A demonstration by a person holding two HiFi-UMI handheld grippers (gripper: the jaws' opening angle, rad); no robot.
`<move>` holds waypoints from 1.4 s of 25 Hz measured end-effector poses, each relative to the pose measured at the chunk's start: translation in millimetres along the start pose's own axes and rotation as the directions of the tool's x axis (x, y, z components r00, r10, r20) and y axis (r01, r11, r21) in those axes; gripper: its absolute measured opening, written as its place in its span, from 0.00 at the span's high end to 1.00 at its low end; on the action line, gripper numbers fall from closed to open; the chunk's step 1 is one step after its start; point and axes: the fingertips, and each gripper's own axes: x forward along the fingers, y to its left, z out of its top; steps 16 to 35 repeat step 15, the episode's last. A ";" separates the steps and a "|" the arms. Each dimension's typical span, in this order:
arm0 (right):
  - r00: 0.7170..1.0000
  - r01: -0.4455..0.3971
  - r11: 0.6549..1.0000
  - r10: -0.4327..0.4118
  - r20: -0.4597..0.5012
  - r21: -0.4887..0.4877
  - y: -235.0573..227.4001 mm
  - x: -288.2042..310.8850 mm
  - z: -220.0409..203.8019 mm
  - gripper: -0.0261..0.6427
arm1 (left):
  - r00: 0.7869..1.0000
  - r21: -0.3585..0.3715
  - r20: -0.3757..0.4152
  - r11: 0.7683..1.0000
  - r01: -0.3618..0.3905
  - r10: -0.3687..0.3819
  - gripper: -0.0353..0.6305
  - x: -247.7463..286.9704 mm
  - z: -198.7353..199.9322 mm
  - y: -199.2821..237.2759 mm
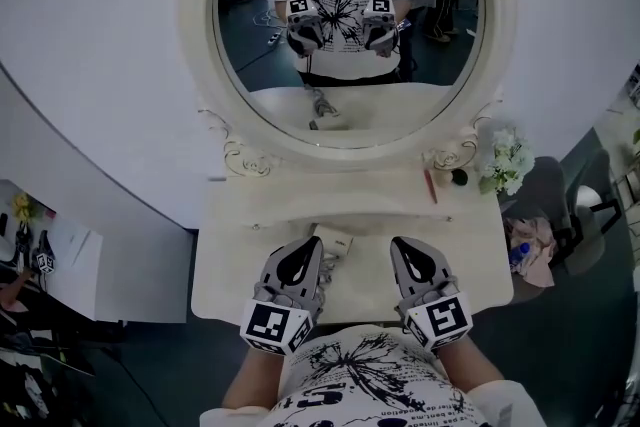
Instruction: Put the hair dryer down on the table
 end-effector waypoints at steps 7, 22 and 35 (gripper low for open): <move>1.000 0.001 1.000 -0.001 -0.006 0.010 0.1 2.5 -3.7 0.94 | 1.000 -0.002 -0.018 1.000 0.005 -0.005 0.91 3.6 -4.7 1.3; 1.000 -0.006 1.000 0.006 -0.010 0.007 -2.0 6.2 -4.9 0.94 | 0.999 -0.005 -0.034 1.000 0.019 -0.019 0.91 11.7 -9.2 0.5; 1.000 -0.006 1.000 0.006 -0.010 0.007 -2.0 6.2 -4.9 0.94 | 0.999 -0.005 -0.034 1.000 0.019 -0.019 0.91 11.7 -9.2 0.5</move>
